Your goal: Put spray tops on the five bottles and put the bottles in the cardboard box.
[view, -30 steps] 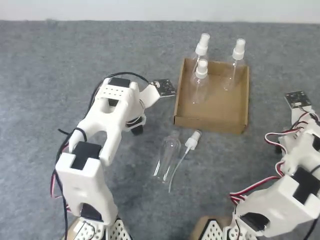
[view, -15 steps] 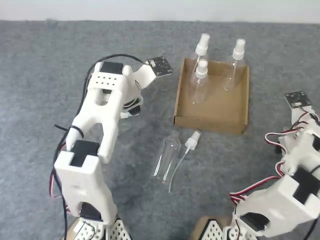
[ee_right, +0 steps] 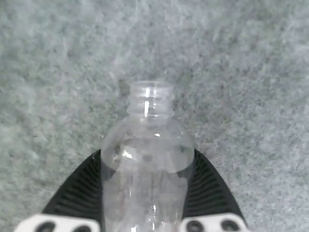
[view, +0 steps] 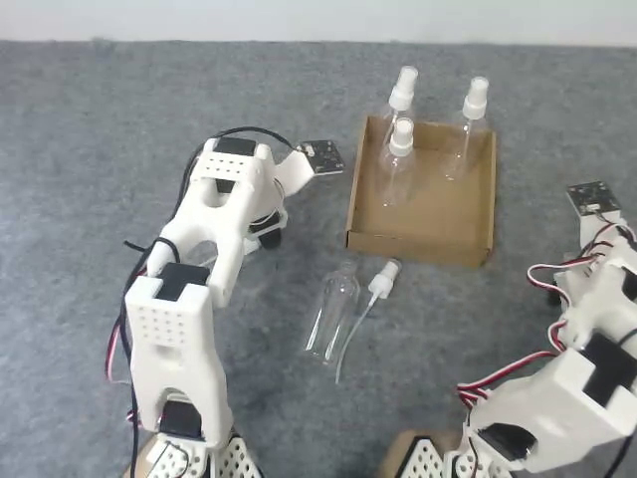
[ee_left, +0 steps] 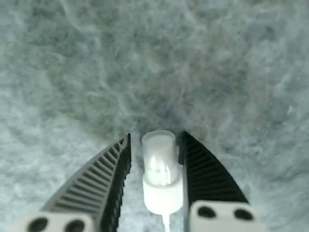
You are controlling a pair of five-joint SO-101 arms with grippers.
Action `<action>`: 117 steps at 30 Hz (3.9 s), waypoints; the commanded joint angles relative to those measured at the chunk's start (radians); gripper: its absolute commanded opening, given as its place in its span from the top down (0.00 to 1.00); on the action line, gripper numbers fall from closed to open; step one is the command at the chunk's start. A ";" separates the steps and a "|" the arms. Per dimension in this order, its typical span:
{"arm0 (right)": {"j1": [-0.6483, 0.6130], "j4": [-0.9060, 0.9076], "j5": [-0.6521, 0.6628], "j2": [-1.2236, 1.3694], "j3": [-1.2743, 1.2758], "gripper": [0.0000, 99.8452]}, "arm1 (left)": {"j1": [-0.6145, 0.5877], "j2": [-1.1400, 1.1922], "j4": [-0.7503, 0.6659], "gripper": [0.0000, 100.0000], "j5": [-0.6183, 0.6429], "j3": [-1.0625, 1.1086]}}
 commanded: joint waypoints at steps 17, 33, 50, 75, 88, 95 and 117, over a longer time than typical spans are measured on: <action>0.025 -0.007 0.018 -0.002 0.021 0.99 | -0.002 -0.155 -0.025 0.99 0.924 -0.005; 0.028 -0.007 0.018 -0.002 0.021 0.99 | -0.005 -0.155 -0.091 0.85 0.937 0.091; 0.028 -0.007 0.018 -0.002 0.021 0.99 | -0.002 -0.167 -0.018 0.99 0.913 0.036; 0.024 0.024 0.011 -0.013 0.014 0.89 | -0.147 -1.091 -0.388 0.99 0.936 0.845; -0.061 0.335 0.009 -0.013 -0.230 0.74 | -0.149 -1.134 -0.505 0.99 0.931 1.020; -0.101 0.524 0.015 -0.002 -0.420 0.74 | -0.150 -1.131 -0.506 0.99 0.931 1.021; -0.097 0.446 0.066 0.101 -0.391 0.79 | -0.150 -1.135 -0.535 0.99 0.931 1.047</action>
